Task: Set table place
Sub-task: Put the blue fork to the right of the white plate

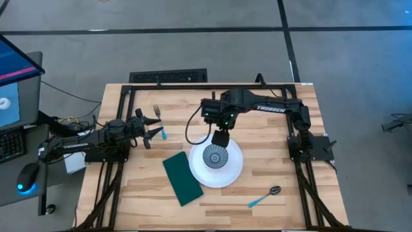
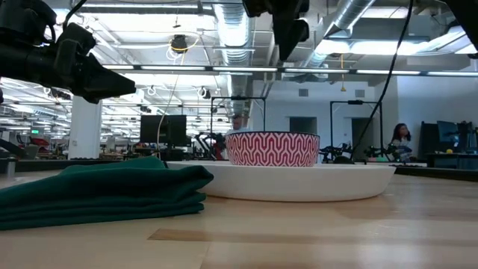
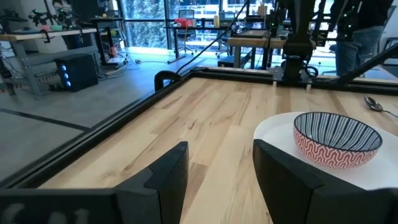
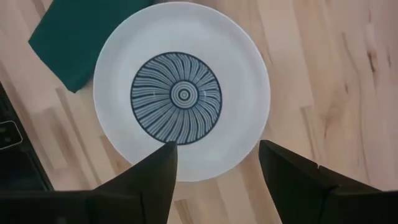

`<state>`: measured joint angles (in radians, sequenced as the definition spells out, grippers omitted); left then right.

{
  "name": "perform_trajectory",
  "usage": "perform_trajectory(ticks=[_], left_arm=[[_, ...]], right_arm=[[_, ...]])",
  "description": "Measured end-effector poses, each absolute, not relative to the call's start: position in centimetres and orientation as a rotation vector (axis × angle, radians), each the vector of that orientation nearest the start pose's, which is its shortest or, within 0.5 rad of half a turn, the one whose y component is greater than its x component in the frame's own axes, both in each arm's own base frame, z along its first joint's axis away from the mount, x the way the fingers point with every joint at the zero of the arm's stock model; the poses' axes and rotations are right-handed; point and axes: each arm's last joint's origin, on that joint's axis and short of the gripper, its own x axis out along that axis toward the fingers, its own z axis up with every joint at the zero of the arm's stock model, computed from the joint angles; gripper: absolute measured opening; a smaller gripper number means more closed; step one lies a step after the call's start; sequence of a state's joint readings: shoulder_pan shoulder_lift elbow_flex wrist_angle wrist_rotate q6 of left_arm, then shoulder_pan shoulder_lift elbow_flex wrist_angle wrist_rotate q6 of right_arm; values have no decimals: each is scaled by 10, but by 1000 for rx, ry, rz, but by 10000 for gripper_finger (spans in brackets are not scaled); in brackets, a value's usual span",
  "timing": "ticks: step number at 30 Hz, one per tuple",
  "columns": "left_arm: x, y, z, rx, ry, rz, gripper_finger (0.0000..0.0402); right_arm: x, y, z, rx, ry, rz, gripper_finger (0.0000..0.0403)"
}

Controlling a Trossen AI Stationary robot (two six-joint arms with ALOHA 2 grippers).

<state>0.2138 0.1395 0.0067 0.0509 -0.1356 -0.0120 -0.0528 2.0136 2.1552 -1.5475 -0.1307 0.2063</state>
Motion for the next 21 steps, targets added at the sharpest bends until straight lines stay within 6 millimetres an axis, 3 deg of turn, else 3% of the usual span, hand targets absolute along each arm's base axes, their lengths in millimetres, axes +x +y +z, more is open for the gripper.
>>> perform_trajectory(ticks=[13,21], left_arm=[[102,26,159,-15,80,350,171],[102,26,159,-19,79,351,171]], right_arm=[[383,-17,341,269,1404,-51,249],[405,-15,347,217,1165,0,249]])
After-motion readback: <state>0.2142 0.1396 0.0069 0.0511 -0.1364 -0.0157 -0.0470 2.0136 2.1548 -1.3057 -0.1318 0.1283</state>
